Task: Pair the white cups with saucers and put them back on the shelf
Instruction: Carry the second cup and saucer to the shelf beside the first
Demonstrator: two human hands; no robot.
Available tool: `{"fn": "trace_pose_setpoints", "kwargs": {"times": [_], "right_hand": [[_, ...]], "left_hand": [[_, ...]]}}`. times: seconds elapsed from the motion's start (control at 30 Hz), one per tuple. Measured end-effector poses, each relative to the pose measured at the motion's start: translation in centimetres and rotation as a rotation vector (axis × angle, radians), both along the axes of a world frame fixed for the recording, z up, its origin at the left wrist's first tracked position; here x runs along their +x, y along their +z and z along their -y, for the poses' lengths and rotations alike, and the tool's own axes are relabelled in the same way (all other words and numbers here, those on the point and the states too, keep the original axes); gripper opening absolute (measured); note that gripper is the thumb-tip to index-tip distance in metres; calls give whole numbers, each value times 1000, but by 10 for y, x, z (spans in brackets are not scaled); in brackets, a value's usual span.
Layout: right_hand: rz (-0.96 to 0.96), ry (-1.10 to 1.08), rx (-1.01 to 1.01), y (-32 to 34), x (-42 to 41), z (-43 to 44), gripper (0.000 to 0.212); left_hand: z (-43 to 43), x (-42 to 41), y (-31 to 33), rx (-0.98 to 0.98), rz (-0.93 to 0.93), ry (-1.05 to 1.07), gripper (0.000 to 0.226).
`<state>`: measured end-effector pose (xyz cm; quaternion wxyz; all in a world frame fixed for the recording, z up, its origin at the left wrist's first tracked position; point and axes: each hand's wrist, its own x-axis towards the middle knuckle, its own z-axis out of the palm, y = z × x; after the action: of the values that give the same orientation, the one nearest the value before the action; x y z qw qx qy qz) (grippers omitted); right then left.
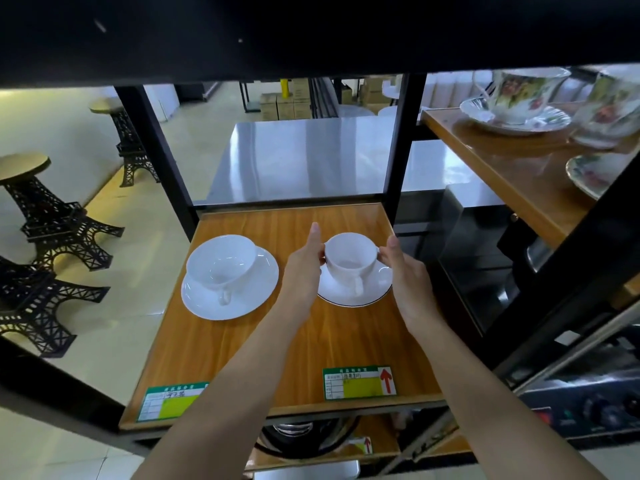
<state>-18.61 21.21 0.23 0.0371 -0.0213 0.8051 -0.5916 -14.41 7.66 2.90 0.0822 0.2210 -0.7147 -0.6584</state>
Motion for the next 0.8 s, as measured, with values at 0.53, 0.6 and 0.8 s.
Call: {"fn": "trace_pose_setpoints", "kwargs": {"times": [0.53,0.6,0.8], "right_hand": [[-51,294,-173,35,36,77,60],[59,419,-151,30,41,97,72],[184,510,-187,25,48,131,41]], "left_hand": [[125,59,14,4,-288,707,36],[138,65,7,133,-138,641,51],[135,79,-1,186,-62,470,61]]}}
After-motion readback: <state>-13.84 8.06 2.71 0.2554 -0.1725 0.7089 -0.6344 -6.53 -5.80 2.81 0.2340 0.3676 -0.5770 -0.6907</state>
